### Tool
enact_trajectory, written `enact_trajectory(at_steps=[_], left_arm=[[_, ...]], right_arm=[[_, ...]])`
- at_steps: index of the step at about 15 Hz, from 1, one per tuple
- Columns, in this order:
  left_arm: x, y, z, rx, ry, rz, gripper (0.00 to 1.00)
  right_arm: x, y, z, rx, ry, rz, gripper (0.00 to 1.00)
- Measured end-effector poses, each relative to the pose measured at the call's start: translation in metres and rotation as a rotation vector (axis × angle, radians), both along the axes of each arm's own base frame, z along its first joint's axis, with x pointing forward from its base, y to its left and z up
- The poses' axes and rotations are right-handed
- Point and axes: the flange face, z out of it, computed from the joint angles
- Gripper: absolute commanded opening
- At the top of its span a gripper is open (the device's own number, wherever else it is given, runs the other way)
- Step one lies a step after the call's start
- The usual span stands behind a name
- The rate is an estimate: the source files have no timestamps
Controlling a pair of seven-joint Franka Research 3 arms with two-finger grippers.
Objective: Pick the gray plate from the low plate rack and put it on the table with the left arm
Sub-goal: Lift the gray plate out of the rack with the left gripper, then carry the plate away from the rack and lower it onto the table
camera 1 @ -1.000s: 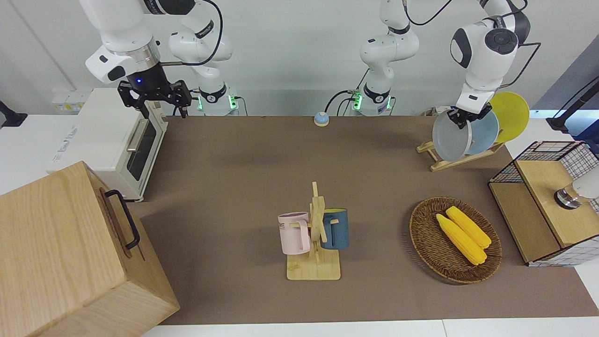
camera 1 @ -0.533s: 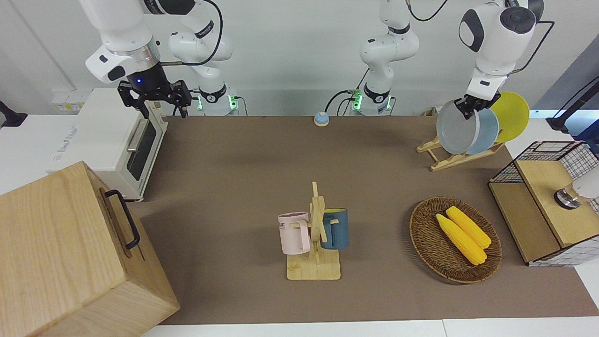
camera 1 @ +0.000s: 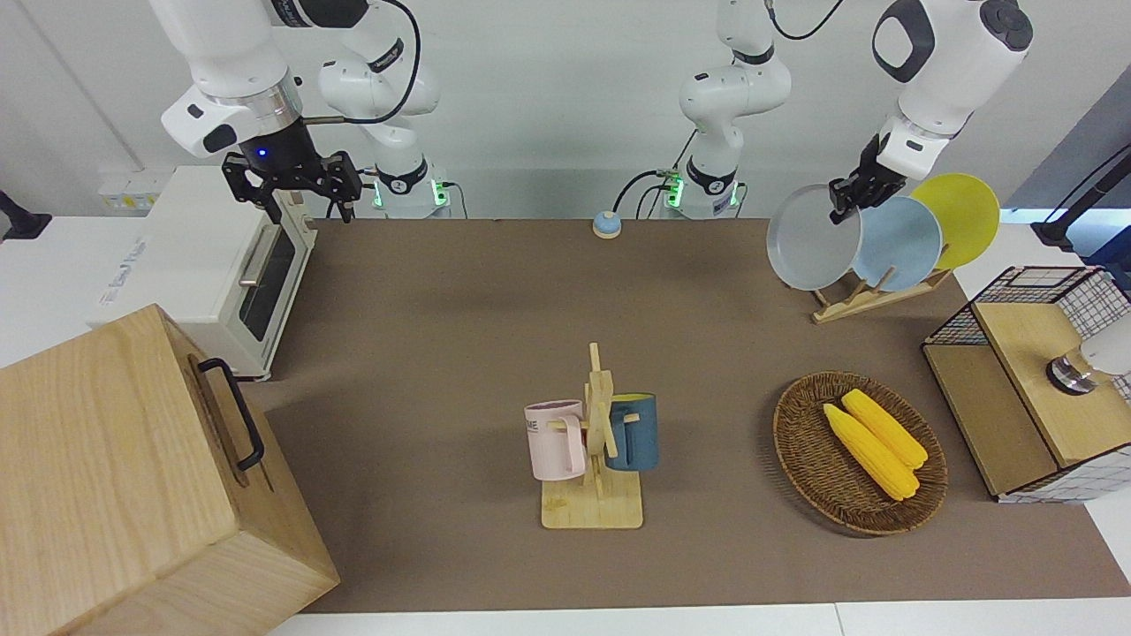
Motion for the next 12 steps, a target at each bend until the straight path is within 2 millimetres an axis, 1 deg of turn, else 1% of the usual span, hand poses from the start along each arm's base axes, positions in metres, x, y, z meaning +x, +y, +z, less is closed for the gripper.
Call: enact_trajectory(at_steps=[4,6,7,9,12], left_arm=[[0.0,-0.021,-0.003,-0.204,0.015,0.022,0.0],[0.004,-0.028,-0.013,-0.28,0.023,0.004,0.0],[0.005,-0.031,-0.02,-0.31,0.031,-0.009,0.0],[0.008,-0.035,-0.04,-0.366,0.055,-0.044,0.0],[0.009,-0.037,-0.078,-0.452,0.088,-0.126,0.0]], right_arm=[[0.0,0.0,0.0,0.0,0.0,0.0,0.983],[0.0,0.0,0.0,0.0,0.0,0.0,0.983],[0.0,0.0,0.0,0.0,0.0,0.0,0.983],[0.0,0.0,0.0,0.0,0.0,0.0,0.983],[0.0,0.0,0.0,0.0,0.0,0.0,0.983]])
